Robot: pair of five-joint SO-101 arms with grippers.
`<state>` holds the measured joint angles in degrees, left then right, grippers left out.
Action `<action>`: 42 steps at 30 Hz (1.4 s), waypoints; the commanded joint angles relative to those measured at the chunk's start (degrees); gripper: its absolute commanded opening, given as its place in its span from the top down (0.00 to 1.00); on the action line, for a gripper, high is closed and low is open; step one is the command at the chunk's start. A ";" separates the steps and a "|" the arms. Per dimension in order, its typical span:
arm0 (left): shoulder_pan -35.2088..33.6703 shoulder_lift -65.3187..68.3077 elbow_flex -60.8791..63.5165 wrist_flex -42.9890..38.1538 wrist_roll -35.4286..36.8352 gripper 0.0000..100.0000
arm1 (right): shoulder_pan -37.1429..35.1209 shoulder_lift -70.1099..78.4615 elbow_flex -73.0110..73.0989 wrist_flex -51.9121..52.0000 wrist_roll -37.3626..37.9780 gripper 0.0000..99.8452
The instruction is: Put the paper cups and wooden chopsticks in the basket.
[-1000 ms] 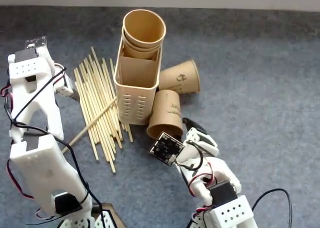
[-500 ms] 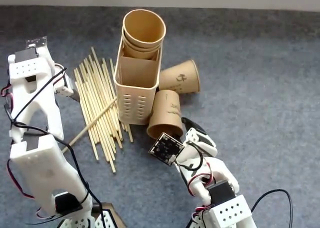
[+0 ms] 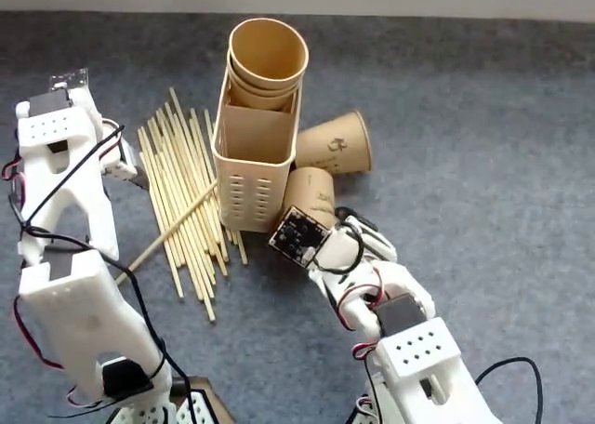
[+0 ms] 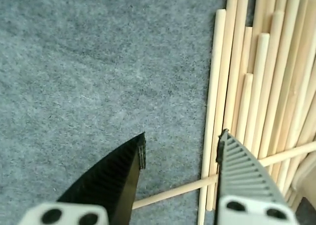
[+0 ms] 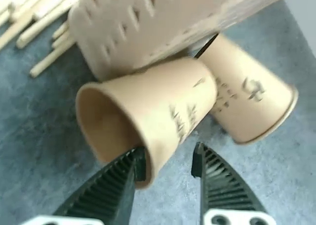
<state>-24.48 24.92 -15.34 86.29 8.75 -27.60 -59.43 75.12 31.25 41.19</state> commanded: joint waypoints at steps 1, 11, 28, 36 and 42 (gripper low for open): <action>1.19 -0.31 -0.22 -0.18 -0.53 0.76 | 0.13 2.51 -2.68 -3.21 -0.44 0.83; 1.01 -0.31 -0.22 -0.09 -0.53 0.76 | 1.98 13.49 -4.35 -7.78 -0.70 1.00; 1.10 -0.22 -0.13 -0.26 -0.53 0.76 | 9.63 27.12 -75.56 44.88 -21.45 0.99; 2.68 -0.22 1.89 -0.53 -0.53 0.76 | 9.63 45.85 -107.30 45.67 -27.08 0.99; 3.03 -0.22 1.89 -0.53 -0.53 0.76 | 9.63 55.96 -123.56 46.64 -28.84 0.99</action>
<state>-22.55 25.27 -13.23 86.11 8.75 -18.81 -5.36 -40.31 77.23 13.14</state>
